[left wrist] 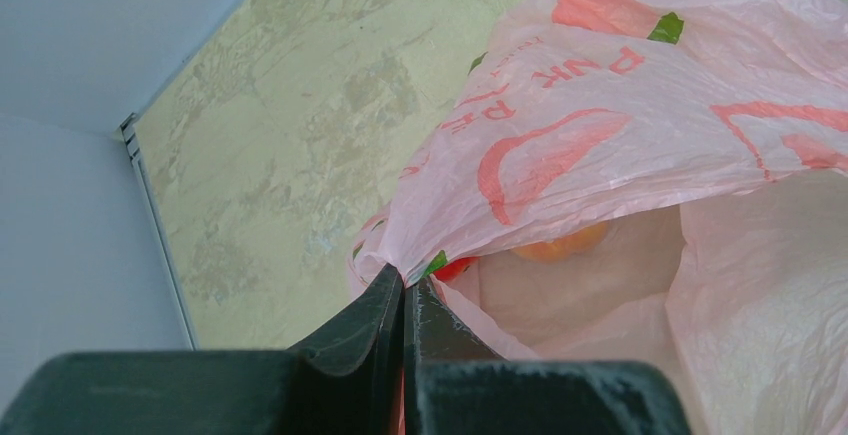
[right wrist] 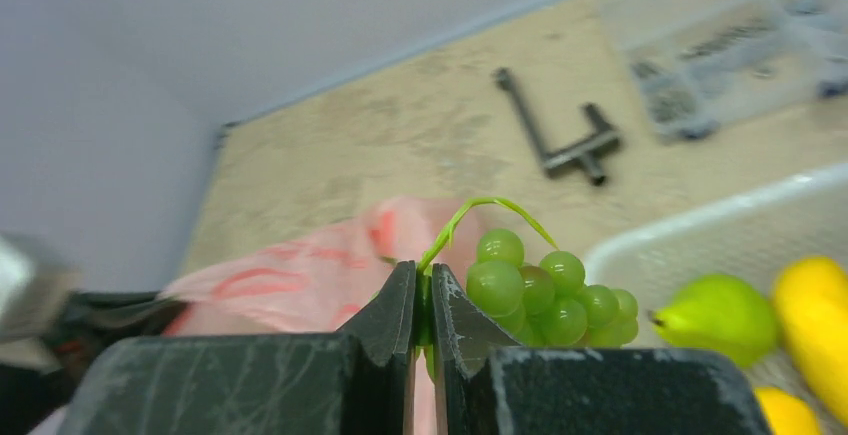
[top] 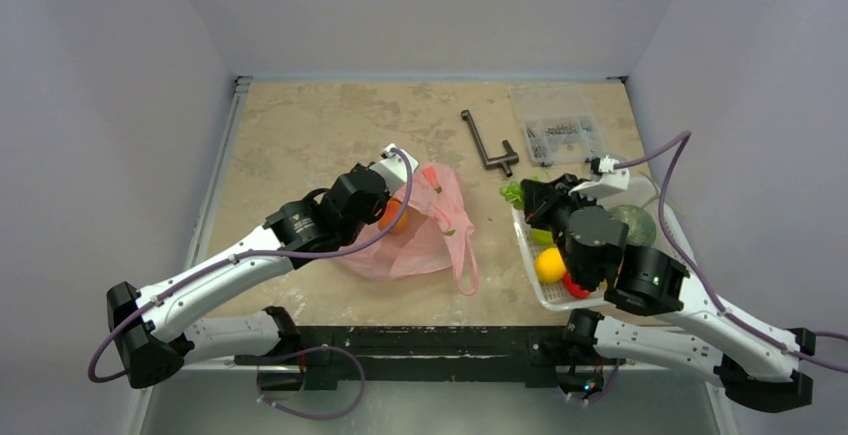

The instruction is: Take the fake fruits out of the plastic bag

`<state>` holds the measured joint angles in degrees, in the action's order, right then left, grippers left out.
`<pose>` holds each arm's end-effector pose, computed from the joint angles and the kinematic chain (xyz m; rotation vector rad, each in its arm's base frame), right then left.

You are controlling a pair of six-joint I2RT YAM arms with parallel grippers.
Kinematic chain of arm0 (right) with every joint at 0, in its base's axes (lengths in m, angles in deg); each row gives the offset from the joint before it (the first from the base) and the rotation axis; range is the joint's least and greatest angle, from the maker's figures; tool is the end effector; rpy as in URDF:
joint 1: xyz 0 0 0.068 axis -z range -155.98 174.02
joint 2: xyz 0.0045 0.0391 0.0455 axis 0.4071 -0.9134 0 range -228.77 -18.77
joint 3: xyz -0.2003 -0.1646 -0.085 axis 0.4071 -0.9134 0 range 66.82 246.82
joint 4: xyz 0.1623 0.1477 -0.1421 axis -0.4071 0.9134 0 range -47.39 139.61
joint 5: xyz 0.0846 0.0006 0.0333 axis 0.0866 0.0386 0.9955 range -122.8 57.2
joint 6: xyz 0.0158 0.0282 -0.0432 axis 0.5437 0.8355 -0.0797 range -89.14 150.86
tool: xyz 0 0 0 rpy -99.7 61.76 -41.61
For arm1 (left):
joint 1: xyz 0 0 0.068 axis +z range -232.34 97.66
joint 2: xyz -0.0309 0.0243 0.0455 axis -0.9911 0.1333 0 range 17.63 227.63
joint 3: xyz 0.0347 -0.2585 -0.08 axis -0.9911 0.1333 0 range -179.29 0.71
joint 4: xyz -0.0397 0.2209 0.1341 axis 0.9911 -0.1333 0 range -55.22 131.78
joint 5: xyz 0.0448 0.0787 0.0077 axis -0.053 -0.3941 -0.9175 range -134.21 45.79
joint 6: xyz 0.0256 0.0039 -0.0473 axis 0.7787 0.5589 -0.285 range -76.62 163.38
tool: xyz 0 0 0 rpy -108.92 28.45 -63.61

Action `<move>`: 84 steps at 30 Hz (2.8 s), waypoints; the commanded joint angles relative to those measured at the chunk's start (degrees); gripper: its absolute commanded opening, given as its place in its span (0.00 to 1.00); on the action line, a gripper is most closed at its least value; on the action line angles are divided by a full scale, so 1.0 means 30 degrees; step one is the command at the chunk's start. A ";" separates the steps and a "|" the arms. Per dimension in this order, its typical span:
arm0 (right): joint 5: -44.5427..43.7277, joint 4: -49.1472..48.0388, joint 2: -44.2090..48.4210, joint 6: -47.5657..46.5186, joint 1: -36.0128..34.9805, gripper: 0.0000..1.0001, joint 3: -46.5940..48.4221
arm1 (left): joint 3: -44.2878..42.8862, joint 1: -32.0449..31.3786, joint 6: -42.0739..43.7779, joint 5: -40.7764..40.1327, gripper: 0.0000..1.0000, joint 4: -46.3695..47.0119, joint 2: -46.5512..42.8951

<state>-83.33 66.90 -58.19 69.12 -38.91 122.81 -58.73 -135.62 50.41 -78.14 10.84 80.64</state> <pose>0.0834 0.1029 0.3954 0.2954 1.6637 0.5868 0.1555 -0.1755 0.3347 0.7407 1.9260 0.1507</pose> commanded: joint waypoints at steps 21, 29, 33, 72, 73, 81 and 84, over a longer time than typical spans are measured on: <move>0.1215 0.1095 -0.1450 0.3566 1.2728 0.19 -0.7053 | -0.0284 -0.0024 -0.0096 -0.0382 0.00 0.0443 -0.0318; 0.2886 0.0303 -0.1737 0.1880 1.3933 0.52 -0.6572 | -0.0315 -0.0024 -0.0068 -0.0348 0.00 0.0410 -0.0507; 0.3607 0.0775 -0.1139 0.0383 1.3933 0.67 -0.5469 | -0.0314 -0.0024 -0.0079 -0.0322 0.00 0.0467 -0.0508; 0.7655 -1.8849 -1.4590 -0.5044 -0.1674 0.54 -0.4744 | 0.0038 -0.0024 0.0267 -0.0335 0.00 0.0953 -0.0145; 0.7160 -1.9458 -1.5020 -0.4975 -0.1668 0.54 -0.4881 | 0.0012 -0.0028 0.0265 -0.0344 0.00 0.0940 -0.0160; 0.4867 -2.3957 -1.8732 -0.6164 -0.1667 0.58 -0.4917 | 0.0126 -0.0025 0.0338 -0.0363 0.00 0.1091 -0.0312; 0.4242 -2.5629 -1.9970 -0.7311 -0.1667 0.64 -0.4700 | 0.0089 -0.0036 0.0327 -0.0293 0.00 0.1027 -0.0338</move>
<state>-65.38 1.68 -115.13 52.24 -43.59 108.03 -58.53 -135.62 50.52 -78.17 11.30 80.40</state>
